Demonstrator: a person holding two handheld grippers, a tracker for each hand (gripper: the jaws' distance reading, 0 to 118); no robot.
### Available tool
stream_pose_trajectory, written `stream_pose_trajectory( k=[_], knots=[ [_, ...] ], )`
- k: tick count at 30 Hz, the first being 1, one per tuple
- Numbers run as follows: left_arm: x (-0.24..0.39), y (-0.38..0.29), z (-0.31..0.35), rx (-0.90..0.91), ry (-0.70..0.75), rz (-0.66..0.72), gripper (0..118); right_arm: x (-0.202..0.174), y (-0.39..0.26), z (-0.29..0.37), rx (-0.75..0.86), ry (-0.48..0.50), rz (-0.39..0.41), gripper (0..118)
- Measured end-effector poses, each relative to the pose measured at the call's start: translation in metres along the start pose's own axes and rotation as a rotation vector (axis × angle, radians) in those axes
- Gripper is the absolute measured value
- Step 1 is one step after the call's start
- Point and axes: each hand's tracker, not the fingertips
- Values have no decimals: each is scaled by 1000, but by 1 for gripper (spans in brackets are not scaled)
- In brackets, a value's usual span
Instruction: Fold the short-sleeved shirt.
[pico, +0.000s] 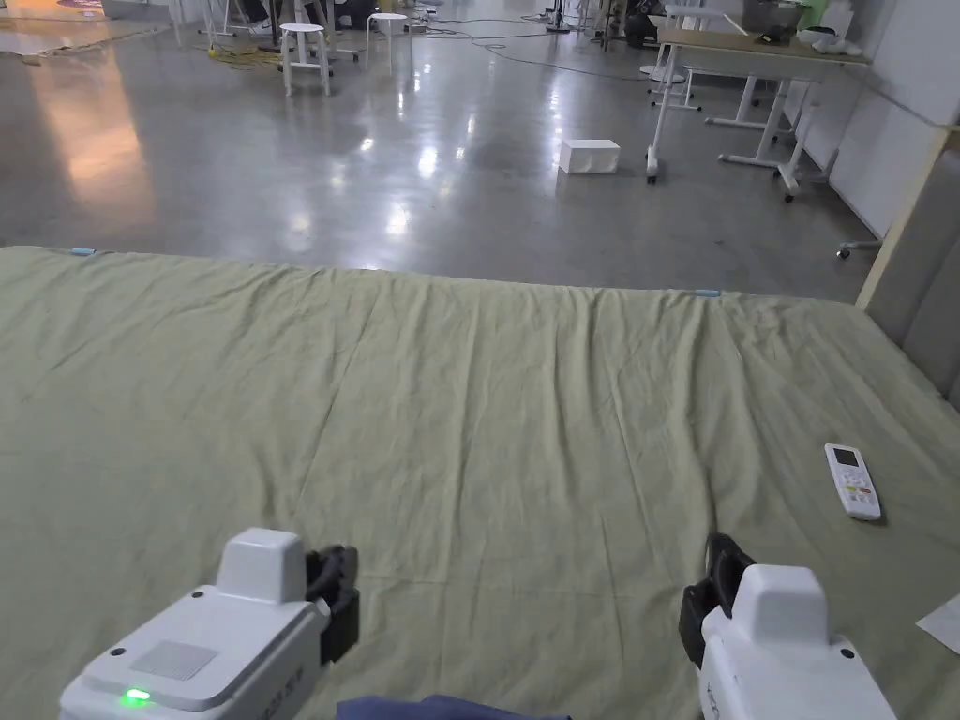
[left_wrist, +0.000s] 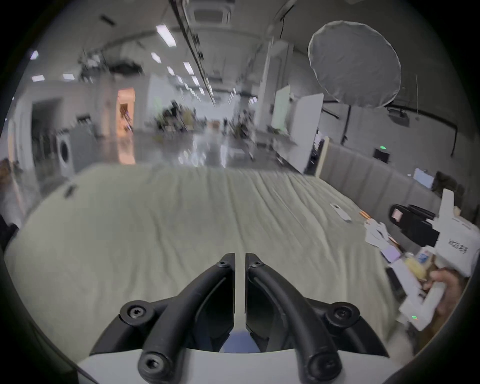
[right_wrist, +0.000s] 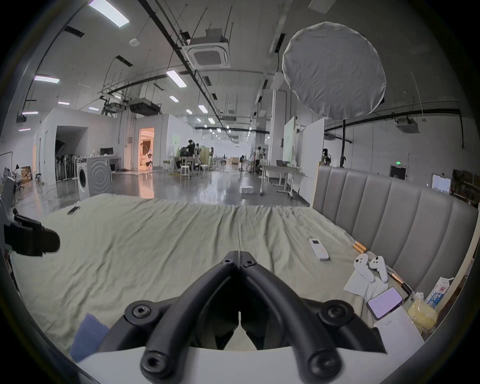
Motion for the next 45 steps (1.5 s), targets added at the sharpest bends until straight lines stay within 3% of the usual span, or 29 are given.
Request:
stream_pose_trajectory(
  k=[5, 8, 17, 23, 30, 33, 37, 40, 42, 45],
  knots=[
    [-10, 13, 17, 211, 193, -66, 6, -4, 24, -3, 81, -23, -27, 0],
    [-17, 17, 23, 303, 250, -36, 6, -6, 36, -3, 138, -44, -14, 0],
    [-41, 14, 22, 333, 297, -12, 6, -4, 45, -3, 163, -62, -7, 0],
    [-50, 3, 24, 283, 286, -7, 6, -15, 6, 11, 17, 17, -13, 0],
    [-57, -26, 28, 194, 254, -6, 6, -81, -80, 42, -231, 219, 58, 0],
    [-59, -38, 30, 155, 239, 18, 6, -112, -107, 42, -274, 296, 128, 0],
    [-61, -50, 34, 102, 225, 34, 6, -132, -132, 27, -296, 271, 183, 0],
    [-63, -58, 37, 52, 194, 56, 6, -125, -150, 14, -432, 222, 118, 0],
    [-65, -63, 37, 9, 160, 66, 6, -126, -153, 12, -375, 209, 163, 0],
    [-67, -70, 32, -103, 46, 90, 6, -121, -153, 12, -383, 197, 146, 0]
  ],
)
